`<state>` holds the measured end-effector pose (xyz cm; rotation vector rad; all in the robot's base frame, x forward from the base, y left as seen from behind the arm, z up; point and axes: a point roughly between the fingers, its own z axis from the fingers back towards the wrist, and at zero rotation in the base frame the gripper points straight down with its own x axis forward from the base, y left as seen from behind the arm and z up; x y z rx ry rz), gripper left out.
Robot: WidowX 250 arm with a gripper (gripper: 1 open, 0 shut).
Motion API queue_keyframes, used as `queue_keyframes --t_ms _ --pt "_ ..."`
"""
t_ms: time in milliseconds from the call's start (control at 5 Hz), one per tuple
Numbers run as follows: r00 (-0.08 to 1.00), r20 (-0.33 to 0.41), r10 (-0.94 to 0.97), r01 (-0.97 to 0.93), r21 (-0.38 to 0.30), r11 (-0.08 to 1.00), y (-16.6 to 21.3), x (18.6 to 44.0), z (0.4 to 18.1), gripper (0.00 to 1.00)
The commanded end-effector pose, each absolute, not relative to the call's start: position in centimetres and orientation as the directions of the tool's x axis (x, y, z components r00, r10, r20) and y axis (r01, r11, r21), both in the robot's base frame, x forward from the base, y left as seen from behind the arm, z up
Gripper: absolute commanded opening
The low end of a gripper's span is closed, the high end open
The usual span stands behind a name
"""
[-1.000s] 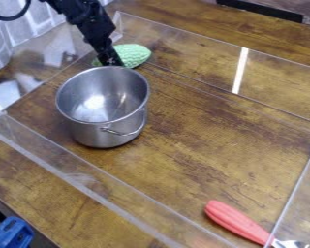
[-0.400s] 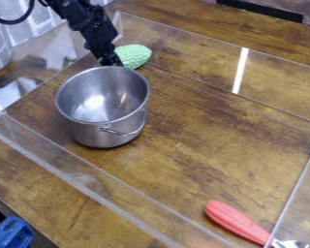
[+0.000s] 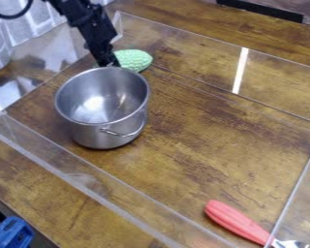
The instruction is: Put the green object in the silver pot
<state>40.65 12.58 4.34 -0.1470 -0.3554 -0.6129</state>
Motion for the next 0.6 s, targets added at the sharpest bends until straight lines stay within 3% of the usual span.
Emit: queue_keyframes --t_ms 0,200,400 --pt "0.750 0.411 -0.519 0.546 0.059 0.836 14.3 42.0 9.5 0.00" --pt "0.774 0.413 -0.480 0.507 0.051 0.861 14.9 42.2 9.4 0.00" --pt "0.781 0.414 -0.467 0.498 0.038 0.867 14.3 42.8 7.7 1.00"
